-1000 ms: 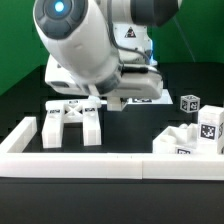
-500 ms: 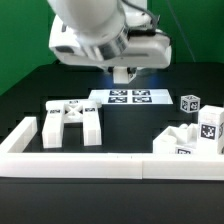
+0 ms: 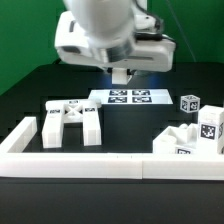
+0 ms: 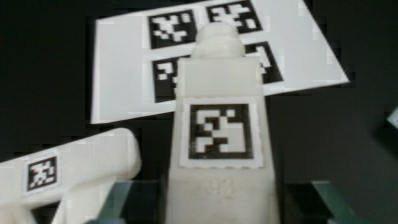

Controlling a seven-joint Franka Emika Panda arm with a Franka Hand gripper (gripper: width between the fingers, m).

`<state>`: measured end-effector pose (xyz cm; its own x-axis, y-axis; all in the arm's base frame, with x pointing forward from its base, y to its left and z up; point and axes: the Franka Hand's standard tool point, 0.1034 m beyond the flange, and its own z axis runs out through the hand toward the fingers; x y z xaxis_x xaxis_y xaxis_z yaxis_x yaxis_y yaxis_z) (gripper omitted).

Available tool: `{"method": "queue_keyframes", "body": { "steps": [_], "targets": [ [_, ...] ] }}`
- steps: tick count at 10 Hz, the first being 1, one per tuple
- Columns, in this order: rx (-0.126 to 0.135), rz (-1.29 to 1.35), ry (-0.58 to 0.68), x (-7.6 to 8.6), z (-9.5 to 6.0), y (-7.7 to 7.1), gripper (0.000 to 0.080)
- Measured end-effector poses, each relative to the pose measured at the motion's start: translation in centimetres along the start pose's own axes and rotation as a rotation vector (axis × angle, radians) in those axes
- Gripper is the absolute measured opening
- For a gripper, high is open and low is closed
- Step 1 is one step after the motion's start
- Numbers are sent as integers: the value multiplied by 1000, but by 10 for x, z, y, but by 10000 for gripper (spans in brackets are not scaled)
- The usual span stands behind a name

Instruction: Assemble chair

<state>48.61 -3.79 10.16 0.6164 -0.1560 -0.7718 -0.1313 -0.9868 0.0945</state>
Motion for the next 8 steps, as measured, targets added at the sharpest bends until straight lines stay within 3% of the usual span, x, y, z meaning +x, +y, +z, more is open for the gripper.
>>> {"method": "queue_keyframes", "body": {
  "steps": [2, 4, 5, 8],
  "targets": [
    [-122, -52, 14, 1, -18, -23, 291],
    [-220, -58, 17, 2, -24, -34, 291],
    [-242, -64, 15, 2, -22, -37, 291],
    [-237, -59, 17, 3, -21, -37, 291]
  ]
}}
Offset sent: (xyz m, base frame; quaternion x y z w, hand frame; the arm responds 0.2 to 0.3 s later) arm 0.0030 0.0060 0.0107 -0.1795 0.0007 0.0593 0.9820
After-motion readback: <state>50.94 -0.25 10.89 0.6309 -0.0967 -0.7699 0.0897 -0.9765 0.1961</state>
